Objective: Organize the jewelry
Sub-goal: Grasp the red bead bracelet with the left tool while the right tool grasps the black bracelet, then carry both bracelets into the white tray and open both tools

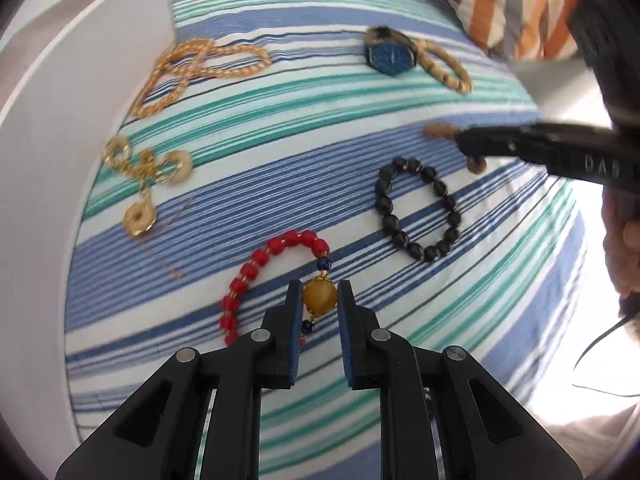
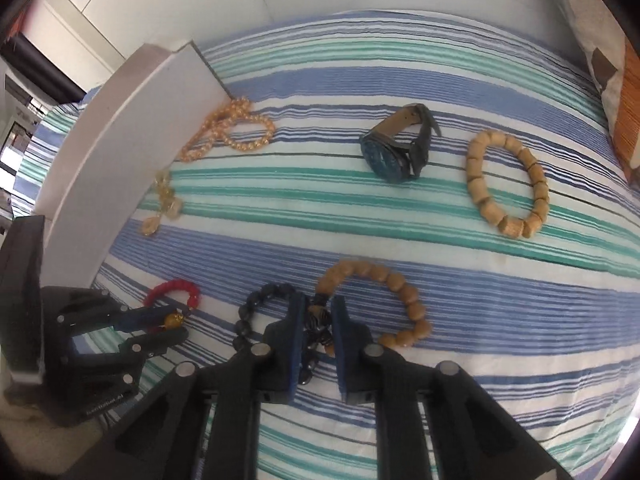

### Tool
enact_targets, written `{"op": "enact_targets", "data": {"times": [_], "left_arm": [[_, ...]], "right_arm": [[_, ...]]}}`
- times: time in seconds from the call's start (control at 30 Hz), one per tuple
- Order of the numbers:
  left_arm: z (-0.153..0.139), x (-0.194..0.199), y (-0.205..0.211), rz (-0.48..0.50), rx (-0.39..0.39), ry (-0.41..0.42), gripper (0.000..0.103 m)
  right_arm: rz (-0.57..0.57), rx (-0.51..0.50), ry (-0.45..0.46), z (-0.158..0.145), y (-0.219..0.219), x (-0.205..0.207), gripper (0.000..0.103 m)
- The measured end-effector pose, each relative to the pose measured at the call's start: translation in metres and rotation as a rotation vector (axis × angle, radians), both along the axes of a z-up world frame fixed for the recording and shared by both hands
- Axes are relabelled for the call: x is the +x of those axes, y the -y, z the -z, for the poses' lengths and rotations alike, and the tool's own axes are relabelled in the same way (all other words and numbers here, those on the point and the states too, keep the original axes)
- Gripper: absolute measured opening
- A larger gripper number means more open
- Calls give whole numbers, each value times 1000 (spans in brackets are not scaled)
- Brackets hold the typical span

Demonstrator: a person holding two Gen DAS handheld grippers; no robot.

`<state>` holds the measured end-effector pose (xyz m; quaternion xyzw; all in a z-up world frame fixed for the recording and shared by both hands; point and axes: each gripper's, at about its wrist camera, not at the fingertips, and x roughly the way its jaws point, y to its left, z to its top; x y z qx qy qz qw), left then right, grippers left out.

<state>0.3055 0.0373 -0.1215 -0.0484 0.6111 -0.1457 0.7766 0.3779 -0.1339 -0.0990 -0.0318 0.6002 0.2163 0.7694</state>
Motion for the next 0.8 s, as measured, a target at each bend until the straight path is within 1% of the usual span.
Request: {"op": "enact_targets", "data": {"times": [0.07,0.17,0.3,0.47,0.6,0.8], "left_arm": [[-11,-6,-15,-34,-44,-2,15],[-31,-16,-33,-78,-84,5,15],[-48,-27,-50,-139,-99,17,15],[-64,-37,-60,-196,-121,13,15],[-77,-50,-66,-228,-129,24,15],[-105,-66,-83,-308,-136,44,15]], "right_arm": [[18,33,-7,-10,8,-5,14],[52,81,-19,-19,19,-11,14],[115,178,-65,-27,35,-18,14],[195,297,-137,-37,53,-32,14],[210,354,-159,-49,53,-42,14],[168,376,-137,-76,33,-53,14]]}}
